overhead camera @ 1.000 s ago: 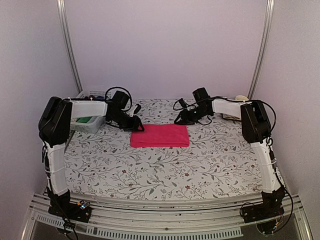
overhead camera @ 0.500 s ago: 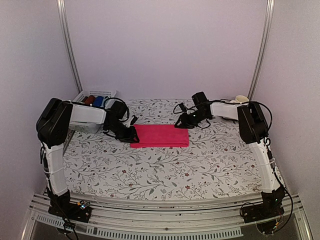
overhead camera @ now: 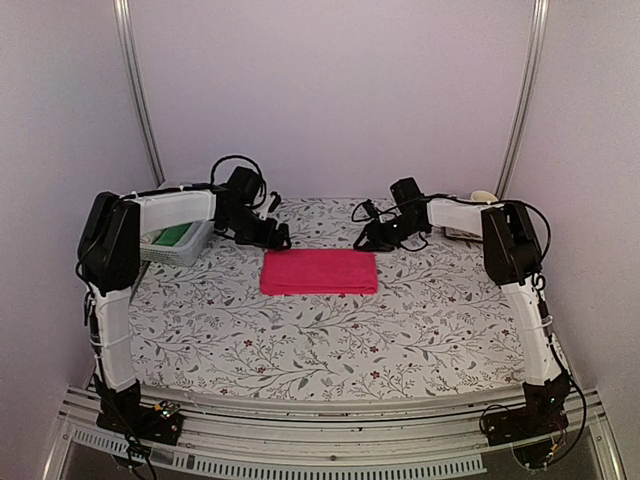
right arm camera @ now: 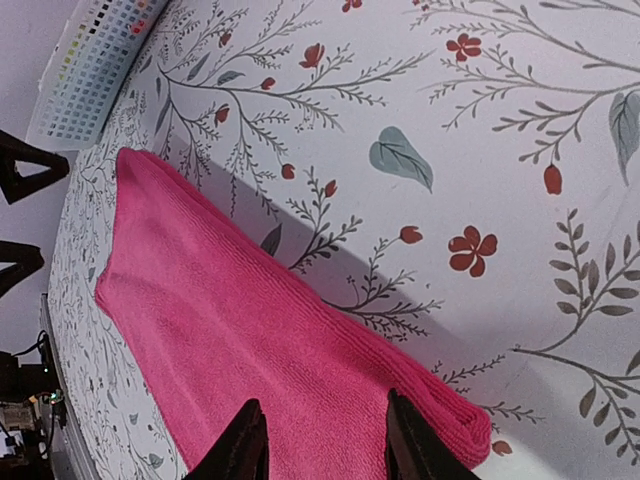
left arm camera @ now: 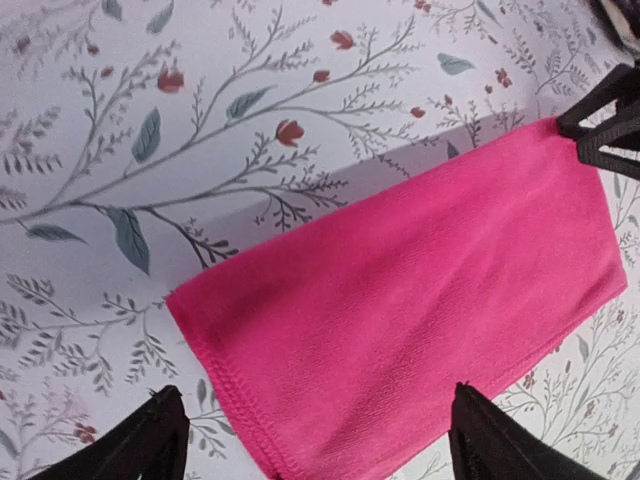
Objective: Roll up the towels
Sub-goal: Smooth out the towel at the center of the board, then rotate the towel at the center of the board, then roll the towel at the center of the board.
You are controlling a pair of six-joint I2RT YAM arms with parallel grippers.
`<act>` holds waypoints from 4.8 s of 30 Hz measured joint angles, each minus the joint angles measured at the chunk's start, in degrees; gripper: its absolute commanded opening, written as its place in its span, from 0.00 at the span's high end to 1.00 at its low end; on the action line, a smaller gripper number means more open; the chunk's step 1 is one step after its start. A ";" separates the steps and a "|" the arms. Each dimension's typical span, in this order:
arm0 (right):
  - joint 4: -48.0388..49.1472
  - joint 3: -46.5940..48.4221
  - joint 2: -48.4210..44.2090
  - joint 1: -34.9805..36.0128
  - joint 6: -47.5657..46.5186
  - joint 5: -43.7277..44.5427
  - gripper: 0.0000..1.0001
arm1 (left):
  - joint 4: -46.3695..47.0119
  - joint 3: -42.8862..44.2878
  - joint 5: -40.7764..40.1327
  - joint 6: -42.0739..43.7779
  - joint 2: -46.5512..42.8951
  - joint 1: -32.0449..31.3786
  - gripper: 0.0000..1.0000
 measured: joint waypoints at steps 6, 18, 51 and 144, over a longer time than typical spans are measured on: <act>-0.15 1.40 -3.41 -0.85 -1.75 1.25 0.50 | -1.20 -1.31 -0.22 0.31 -7.19 -2.49 0.03; 3.37 7.87 2.23 -1.60 -2.86 0.76 0.49 | -1.73 -14.01 11.39 -4.55 -11.69 -9.86 0.03; 4.96 -22.47 -12.35 -0.57 -6.43 -5.35 0.51 | 10.34 -2.01 11.06 -1.07 7.43 0.46 0.03; 34.40 -57.42 -46.01 13.09 -48.57 29.55 0.02 | 49.66 -34.12 -0.90 77.05 -4.37 -14.49 0.64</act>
